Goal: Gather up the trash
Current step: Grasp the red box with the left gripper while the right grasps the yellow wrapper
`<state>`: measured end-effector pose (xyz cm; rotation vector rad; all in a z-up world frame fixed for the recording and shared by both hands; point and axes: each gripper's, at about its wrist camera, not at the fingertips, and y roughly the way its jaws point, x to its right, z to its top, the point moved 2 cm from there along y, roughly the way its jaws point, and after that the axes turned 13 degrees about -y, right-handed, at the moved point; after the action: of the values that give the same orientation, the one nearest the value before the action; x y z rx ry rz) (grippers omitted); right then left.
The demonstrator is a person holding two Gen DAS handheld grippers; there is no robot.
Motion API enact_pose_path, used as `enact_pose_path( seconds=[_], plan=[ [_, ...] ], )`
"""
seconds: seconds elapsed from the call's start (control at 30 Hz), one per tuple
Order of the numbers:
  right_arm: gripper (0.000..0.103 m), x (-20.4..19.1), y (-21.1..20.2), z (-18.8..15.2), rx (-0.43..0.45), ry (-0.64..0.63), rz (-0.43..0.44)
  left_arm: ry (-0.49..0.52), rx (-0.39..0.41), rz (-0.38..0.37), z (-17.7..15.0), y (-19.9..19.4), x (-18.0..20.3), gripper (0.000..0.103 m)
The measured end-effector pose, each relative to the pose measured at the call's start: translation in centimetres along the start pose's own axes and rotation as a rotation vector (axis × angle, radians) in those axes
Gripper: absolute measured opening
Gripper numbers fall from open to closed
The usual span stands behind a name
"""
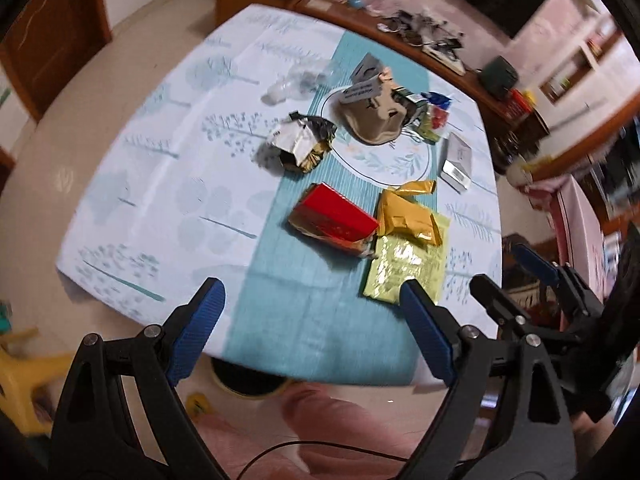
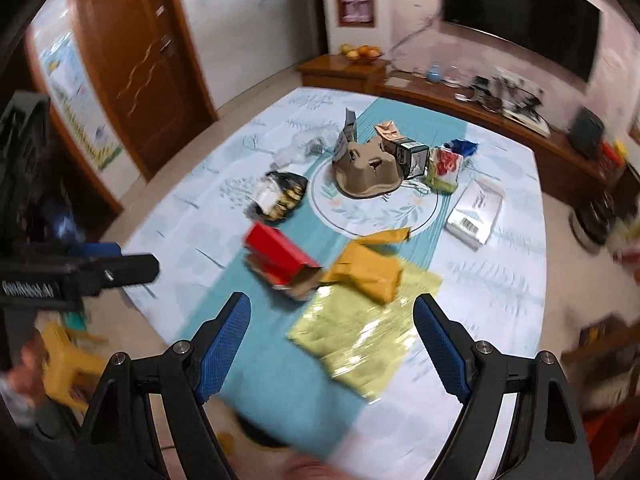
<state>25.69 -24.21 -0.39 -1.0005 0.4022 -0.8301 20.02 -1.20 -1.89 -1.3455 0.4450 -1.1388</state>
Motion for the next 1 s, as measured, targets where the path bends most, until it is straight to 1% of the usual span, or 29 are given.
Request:
enact_pose_path(
  seconds=[0.07,0.2,0.4,0.47,0.57,0.6,0.67,0.77,0.9,1.0],
  plan=[
    [0.079,1.7,1.7,0.1,-0.019,-0.045,0.029,-0.035,-0.017,0.013,0.2,1.6,0.9,0.087],
    [0.078,4.1,5.7,0.6,-0.056,-0.127,0.081,-0.102,-0.055,0.031,0.9,4.8,2.5,0.088],
    [0.077,4.4,10.9,1.5,-0.100,-0.219,0.145,-0.227,-0.093,0.041,2.1,8.3,3.1,0.090],
    [0.066,3.9,12.7,1.6,-0.129,-0.249,0.176,-0.283,-0.107,0.044,2.4,9.4,2.9,0.090],
    [0.055,3.4,14.4,1.7,-0.152,-0.293,0.199,-0.350,-0.121,0.048,2.9,10.8,2.4,0.090],
    [0.053,3.4,14.8,1.7,-0.155,-0.304,0.202,-0.368,-0.125,0.049,3.0,11.3,2.3,0.091],
    [0.040,3.4,15.2,1.8,-0.154,-0.305,0.223,-0.413,-0.131,0.051,3.2,12.3,2.0,0.091],
    [0.036,3.9,15.7,2.2,-0.140,-0.293,0.238,-0.474,-0.136,0.046,3.5,13.6,1.6,0.091],
    [0.032,5.1,16.2,2.9,-0.128,-0.242,0.273,-0.544,-0.136,0.042,3.8,14.9,1.3,0.090],
    [0.030,5.5,16.3,3.2,-0.123,-0.218,0.281,-0.593,-0.138,0.034,4.0,15.7,1.1,0.090]
  ],
)
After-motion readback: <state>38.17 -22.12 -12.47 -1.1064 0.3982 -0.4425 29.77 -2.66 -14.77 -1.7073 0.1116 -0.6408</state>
